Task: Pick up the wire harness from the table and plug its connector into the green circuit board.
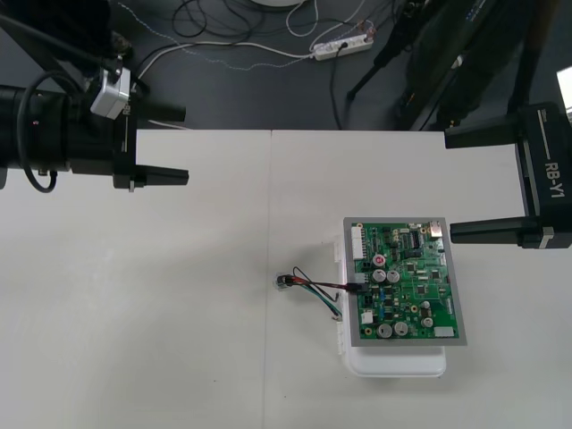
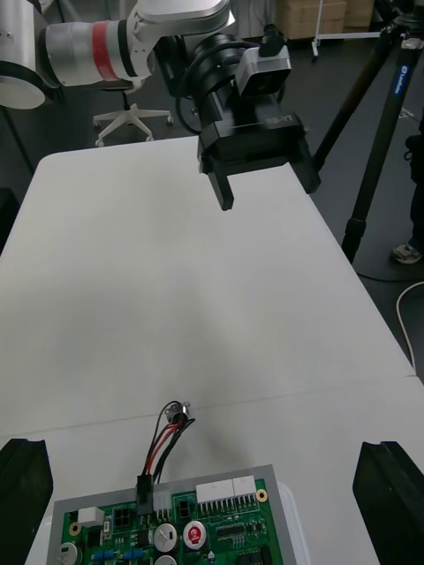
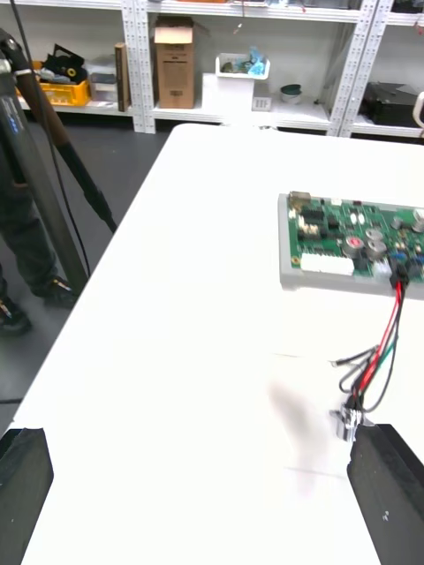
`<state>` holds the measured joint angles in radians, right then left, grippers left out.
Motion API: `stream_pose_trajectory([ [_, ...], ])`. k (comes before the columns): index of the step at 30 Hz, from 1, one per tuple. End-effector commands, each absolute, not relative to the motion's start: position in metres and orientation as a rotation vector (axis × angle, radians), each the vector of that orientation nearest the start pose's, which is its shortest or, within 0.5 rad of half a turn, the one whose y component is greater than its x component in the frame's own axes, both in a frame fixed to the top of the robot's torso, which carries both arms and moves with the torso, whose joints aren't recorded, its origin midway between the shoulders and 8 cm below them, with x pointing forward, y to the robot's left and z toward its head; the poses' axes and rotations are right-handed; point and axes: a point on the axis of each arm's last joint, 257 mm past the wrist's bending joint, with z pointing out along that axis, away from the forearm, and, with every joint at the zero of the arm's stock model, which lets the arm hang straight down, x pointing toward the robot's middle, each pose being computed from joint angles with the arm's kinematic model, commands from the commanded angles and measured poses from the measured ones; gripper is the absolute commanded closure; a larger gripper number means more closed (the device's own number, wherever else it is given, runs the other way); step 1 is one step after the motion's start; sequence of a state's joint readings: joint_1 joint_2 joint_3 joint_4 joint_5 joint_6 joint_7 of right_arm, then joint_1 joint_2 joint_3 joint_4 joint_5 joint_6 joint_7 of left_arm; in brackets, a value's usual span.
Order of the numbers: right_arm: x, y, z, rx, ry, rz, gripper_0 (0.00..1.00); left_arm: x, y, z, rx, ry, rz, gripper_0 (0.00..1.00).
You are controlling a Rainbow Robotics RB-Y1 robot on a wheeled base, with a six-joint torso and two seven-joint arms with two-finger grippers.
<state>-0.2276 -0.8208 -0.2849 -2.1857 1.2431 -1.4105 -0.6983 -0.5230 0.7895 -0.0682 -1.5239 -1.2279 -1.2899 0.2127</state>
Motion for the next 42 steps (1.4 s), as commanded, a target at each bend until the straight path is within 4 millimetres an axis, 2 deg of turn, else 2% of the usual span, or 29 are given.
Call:
stream_pose_trajectory([
  [1, 0.316, -0.129, -0.004, -1.529, 1.311, 0.588, 0.00, 0.440, 0.117, -0.030, 1.526, 1.186, -0.600, 0.01],
  [10, 0.307, -0.132, -0.015, -1.608, 1.298, 0.564, 0.00, 0.411, 0.113, 0.000, 1.524, 1.218, -0.612, 0.01],
  [17, 0.312, -0.137, -0.022, -1.591, 1.337, 0.560, 0.00, 0.391, 0.104, 0.025, 1.497, 1.240, -0.593, 0.01],
  [24, 0.312, -0.137, -0.022, -1.591, 1.337, 0.560, 0.00, 0.388, 0.102, 0.027, 1.501, 1.264, -0.538, 0.01],
  [27, 0.312, -0.137, -0.022, -1.591, 1.337, 0.560, 0.00, 0.387, 0.103, 0.021, 1.497, 1.275, -0.549, 0.01],
  [42, 0.312, -0.137, -0.022, -1.591, 1.337, 0.560, 0.00, 0.387, 0.103, 0.021, 1.497, 1.275, -0.549, 0.01],
])
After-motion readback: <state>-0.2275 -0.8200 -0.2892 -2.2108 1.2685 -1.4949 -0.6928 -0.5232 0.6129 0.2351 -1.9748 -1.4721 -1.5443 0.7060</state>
